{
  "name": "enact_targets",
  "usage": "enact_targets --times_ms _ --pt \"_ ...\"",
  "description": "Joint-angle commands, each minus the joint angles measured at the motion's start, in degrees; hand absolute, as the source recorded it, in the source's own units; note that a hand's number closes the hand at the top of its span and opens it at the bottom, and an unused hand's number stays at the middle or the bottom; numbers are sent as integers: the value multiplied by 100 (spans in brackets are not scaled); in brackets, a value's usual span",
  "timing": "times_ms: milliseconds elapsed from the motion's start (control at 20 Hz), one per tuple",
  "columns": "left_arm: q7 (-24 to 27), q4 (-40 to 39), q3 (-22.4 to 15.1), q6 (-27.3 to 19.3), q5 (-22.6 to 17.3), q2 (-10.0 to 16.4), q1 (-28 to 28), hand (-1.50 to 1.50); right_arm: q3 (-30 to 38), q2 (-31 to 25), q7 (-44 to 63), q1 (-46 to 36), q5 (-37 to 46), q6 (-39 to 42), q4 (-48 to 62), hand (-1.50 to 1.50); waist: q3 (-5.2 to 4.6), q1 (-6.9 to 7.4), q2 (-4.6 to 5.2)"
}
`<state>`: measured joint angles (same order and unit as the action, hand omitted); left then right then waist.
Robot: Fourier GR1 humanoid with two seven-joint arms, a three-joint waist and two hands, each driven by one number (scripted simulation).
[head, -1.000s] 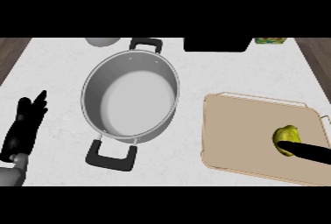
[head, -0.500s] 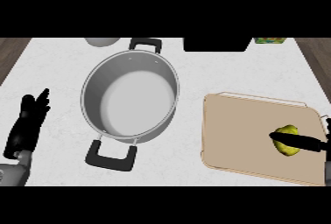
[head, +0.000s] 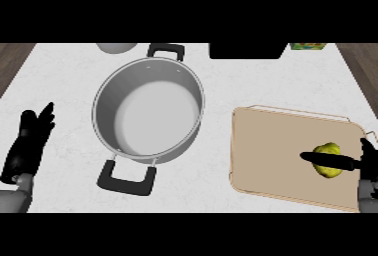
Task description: Pick the pear from the tray and place it in the pot
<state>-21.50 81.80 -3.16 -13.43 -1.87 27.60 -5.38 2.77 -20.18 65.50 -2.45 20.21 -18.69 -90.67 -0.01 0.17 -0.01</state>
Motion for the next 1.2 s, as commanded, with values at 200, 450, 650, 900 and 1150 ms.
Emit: enact_targets --times_ms 200,450,650,900,1150 --pt "124 -33 182 164 225 -107 96 0 201 377 193 -439 0 7 909 -150 1 10 5" --pt "307 -470 266 162 407 -482 -193 0 483 350 19 -500 -147 194 998 -150 1 -21 4" --pt "-161 71 437 472 341 -193 -39 0 751 262 -322 -617 -303 349 1475 -150 3 11 0" --pt "-185 426 478 428 456 -473 318 0 837 314 -629 -56 -430 471 1095 -150 2 -12 -8" --pt "-169 178 586 505 566 -516 -9 0 673 609 -1047 -466 113 -129 1712 150 2 -8 5"
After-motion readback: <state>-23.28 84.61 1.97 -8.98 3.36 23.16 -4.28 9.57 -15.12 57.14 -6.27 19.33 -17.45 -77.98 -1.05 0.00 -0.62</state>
